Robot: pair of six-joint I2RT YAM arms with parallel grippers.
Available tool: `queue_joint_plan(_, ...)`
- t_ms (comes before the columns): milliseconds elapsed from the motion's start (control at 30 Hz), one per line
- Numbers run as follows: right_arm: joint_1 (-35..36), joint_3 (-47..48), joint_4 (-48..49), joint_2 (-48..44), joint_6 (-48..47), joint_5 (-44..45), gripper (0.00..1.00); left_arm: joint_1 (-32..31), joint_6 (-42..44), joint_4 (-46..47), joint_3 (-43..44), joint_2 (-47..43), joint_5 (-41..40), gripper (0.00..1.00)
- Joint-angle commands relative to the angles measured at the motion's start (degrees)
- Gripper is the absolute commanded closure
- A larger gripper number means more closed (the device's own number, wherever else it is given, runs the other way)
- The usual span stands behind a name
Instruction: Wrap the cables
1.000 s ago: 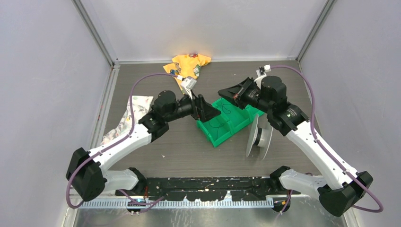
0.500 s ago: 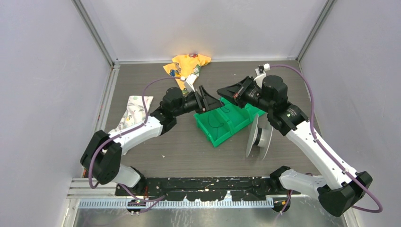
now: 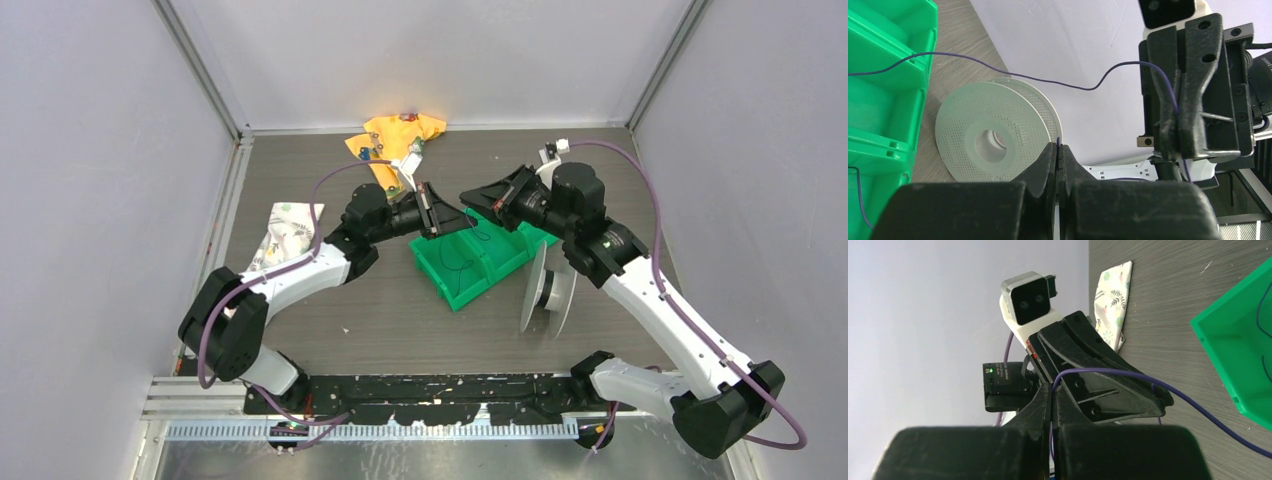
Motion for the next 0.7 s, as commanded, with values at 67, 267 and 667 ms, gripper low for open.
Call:
queue_joint_plan(67, -0.78, 0.07, -0.08, -1.75, -1.17, 1.51, 0.84, -0.02, 0.39, 2.34, 0.91, -0.99, 0.83, 0.99)
queue_joint_plan(267, -1.06, -0.67, -0.29, -2.49, -1.39, 1.97, 0.78, -0.02, 0.33, 1.76, 0.83, -0.92, 1.28, 0.99)
queue_joint_plan(667, -1.20, 6.44, -20.54, -4.55, -15.34, 18.08, 0.99, -0.29, 6.43, -10.07, 2.79, -2.99, -2.13, 0.51)
